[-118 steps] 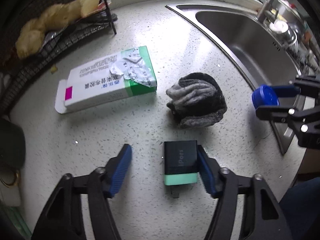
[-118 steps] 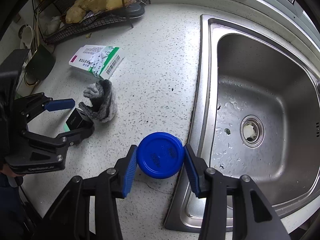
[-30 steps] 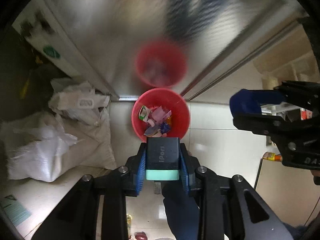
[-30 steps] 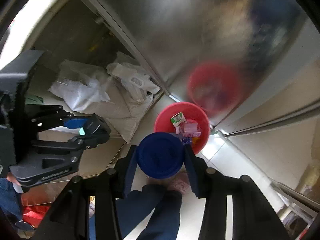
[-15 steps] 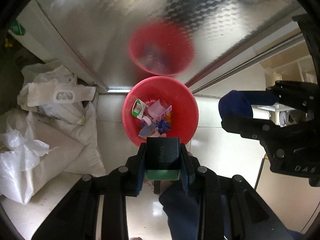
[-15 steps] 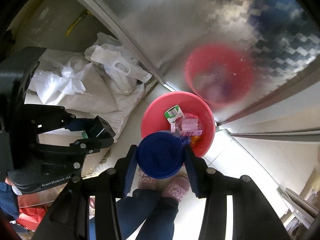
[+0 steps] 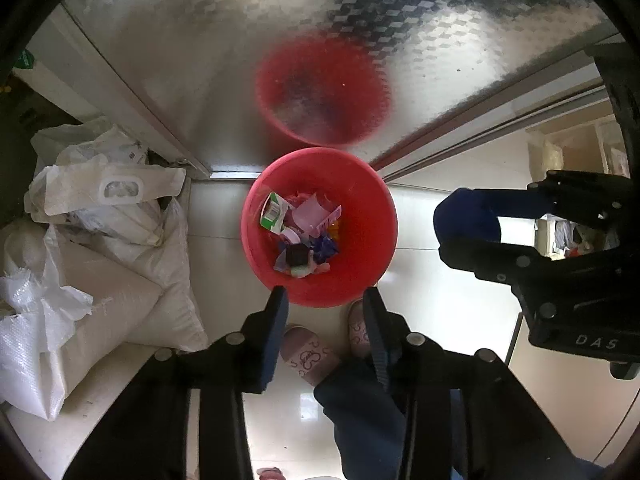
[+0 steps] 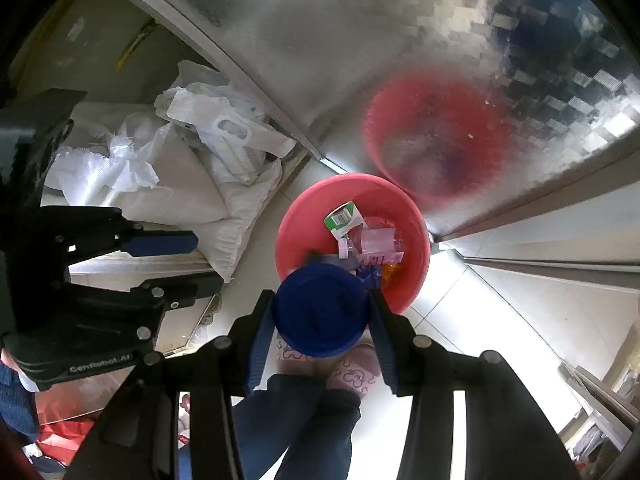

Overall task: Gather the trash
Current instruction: 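Open both tools over the red basin to drop the charger and lid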

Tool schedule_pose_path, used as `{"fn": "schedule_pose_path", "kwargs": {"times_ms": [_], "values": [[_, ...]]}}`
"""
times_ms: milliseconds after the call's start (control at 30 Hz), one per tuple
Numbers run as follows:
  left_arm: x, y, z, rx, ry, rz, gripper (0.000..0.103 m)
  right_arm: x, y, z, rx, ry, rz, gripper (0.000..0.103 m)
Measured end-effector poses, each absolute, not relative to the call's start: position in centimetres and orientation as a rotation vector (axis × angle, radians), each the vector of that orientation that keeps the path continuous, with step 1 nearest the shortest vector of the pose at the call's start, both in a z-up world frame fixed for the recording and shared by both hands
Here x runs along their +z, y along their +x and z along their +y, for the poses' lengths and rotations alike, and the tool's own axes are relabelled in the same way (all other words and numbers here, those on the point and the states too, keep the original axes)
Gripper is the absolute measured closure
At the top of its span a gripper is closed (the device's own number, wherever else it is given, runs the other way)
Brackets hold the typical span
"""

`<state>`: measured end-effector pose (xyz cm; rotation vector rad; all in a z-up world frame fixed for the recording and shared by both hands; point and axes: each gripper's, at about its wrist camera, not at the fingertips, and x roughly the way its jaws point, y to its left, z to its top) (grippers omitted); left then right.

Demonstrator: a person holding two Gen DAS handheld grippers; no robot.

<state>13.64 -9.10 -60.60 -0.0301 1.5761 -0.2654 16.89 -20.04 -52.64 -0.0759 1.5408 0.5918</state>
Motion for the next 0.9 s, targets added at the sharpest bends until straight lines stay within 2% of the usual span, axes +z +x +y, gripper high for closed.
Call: {"fn": "schedule_pose_path", "kwargs": {"times_ms": [133,200,267,333,600,900], "values": [[-61.0,13.7,-9.3,-0.258,-0.013,1.587,0.062,-52.7,16.8,-20.1,0.586,-0.078,1.54,0.059],[-61.0,13.7,-9.3,-0.248,-0.031,1.593,0.062,-52.8,16.6,-20.0,0.583,-0.078,1.545,0.053],[-60.9,13.7,-9.1,-0.242,-0.039,1.593,0.062,-52.7,16.5,-20.1,0.588,-0.069,1.54,0.041],[-60.9,13.6,-8.9,-0.244,-0.048,1.606,0.062,-52.3,16.4,-20.0,0.591,-0.066,1.531,0.037],[-57.9,12.5,-8.8,-0.233,-0.058,1.607,0.062,-49.9,16.1,-19.9,0.583,-0.061,1.52,0.035],[-49.3,10.0,-8.9,-0.219,-0.057,1.537,0.062,-43.0,14.1,-19.8,0.574,-0.049,1.478,0.03]]}}
